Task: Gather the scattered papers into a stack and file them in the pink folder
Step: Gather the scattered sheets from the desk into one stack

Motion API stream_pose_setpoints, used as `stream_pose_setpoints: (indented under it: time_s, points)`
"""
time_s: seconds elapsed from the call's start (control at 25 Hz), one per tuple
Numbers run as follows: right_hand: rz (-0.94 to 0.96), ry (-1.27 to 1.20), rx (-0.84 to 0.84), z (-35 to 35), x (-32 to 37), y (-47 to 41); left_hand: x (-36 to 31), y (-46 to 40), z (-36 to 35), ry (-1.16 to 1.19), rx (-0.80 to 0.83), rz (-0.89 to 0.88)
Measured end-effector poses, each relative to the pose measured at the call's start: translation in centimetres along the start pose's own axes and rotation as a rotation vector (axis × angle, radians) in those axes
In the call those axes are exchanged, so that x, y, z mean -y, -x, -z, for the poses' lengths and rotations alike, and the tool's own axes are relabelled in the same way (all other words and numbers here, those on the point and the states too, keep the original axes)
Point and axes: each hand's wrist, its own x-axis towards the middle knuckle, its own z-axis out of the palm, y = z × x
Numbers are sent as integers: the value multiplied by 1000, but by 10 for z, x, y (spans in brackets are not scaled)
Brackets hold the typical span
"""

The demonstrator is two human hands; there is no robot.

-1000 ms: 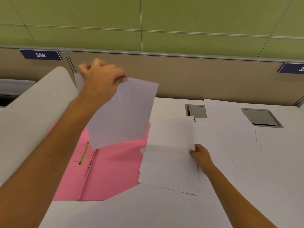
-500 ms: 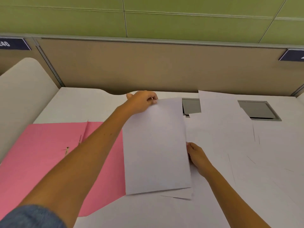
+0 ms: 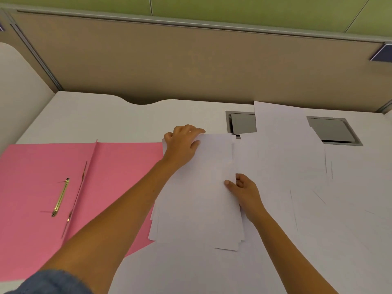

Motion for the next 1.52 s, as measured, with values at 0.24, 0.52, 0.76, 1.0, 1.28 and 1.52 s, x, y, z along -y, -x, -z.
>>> stream_pose_setpoints:
  time_s: [0.24, 0.52, 0.76, 1.0, 1.28, 1.52]
  points:
    - [70, 134, -121, -4, 7, 5, 21, 96, 35, 85, 71, 148]
    - [147, 28, -338, 20, 20, 20, 9, 225, 69, -107, 746, 282]
    - [168, -73, -431, 56, 20, 42, 1, 251, 60, -206, 611, 338]
    - [75, -159, -373, 68, -12, 69, 13, 251, 64, -135, 557, 393]
    - [92, -87, -317, 82, -25, 87, 40, 231, 107, 252, 126, 462]
    - [142, -10, -218, 77, -21, 94, 20, 193, 166, 275, -119, 359]
